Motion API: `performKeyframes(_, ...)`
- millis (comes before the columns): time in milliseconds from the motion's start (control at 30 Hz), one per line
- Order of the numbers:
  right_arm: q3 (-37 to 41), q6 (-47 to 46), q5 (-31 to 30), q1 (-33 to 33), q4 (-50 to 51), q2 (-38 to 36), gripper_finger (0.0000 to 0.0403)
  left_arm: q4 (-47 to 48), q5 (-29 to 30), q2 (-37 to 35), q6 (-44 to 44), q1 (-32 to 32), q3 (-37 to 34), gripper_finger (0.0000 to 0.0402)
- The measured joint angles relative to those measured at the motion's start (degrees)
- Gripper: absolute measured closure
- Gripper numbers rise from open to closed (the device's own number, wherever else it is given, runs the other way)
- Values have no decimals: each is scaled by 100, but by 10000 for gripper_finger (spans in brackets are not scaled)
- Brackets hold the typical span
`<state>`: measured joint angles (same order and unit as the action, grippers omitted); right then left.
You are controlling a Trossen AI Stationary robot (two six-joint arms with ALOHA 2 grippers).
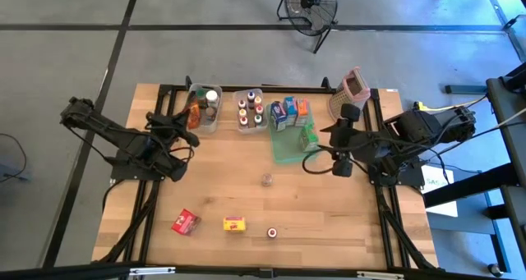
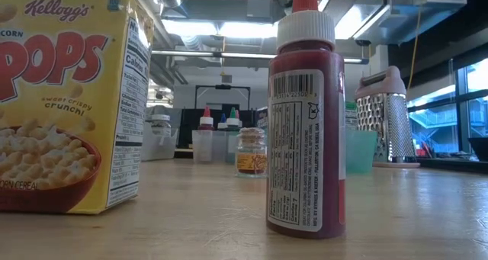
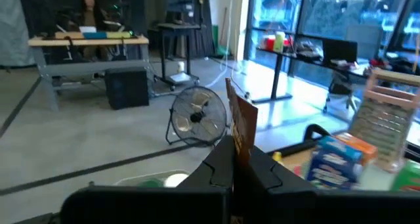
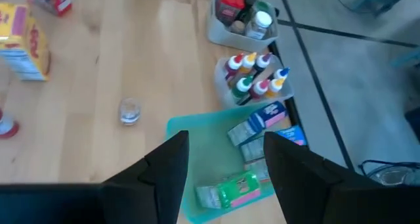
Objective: Pick & Place Kitchen Items
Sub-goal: Put the orange spice bag into the gray bin
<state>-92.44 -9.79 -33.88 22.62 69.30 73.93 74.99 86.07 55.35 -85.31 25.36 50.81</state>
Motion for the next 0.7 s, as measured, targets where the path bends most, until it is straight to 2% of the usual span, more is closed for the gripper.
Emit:
performKeyframes(200,0,204,3,-491,-119,0,204,-13,302,-707,-947,-127,-1307,400)
performKeyframes(367,0,616,343,-942,-372,2,204,-214,403,-794,-1676,-364,-2132,400)
performKeyframes(500,0,965,651,-1265,-657,10,204,-701,400,-749,-1754,-641,-2510,400)
performKeyframes(700,22,1228,1218,-1697,-872,41,204,-1461,402,-600,-1241,-1172,-2711,400)
